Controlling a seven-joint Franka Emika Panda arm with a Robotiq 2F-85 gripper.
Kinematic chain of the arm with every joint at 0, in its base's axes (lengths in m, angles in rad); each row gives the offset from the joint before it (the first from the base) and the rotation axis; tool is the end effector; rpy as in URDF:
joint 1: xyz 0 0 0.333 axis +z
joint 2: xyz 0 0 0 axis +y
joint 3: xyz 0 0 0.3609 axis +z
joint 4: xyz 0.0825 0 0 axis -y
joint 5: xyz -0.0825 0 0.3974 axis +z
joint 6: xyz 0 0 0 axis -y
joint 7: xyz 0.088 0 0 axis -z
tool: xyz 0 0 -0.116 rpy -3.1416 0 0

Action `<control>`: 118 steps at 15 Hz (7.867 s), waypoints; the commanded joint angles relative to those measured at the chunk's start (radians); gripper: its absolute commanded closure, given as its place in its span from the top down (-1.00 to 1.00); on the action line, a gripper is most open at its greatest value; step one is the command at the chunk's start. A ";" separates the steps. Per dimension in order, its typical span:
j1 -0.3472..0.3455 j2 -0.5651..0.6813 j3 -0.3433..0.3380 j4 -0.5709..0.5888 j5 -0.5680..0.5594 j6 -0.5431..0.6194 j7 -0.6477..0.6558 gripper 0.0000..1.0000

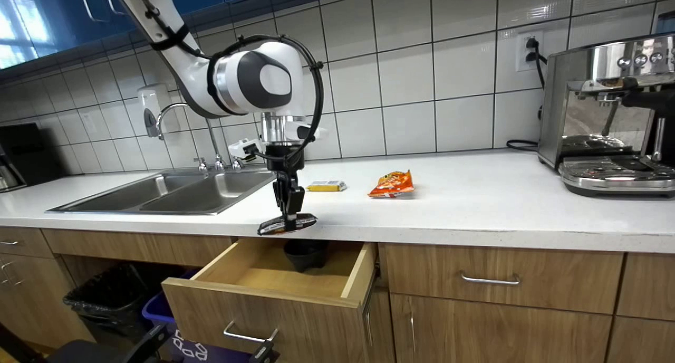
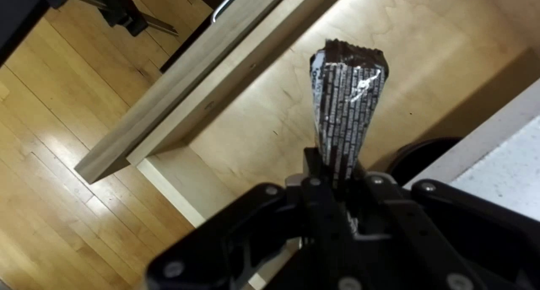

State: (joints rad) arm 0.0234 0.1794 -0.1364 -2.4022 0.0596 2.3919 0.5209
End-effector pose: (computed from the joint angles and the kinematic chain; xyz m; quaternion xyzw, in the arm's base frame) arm 0.4881 -0.0555 0.2508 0.9384 -0.3327 -0.0928 0.0131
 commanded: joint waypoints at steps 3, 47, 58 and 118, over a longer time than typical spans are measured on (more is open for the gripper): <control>-0.013 -0.049 -0.013 -0.101 -0.062 0.028 0.097 -0.93; -0.016 -0.128 -0.041 -0.146 -0.099 0.095 0.194 1.00; -0.023 -0.107 0.032 0.015 -0.063 0.058 0.179 1.00; 0.022 0.867 0.030 1.410 0.002 -0.453 0.290 -0.02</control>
State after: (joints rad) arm 0.0502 1.0146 -0.1042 -1.0617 0.0497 1.9921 0.7873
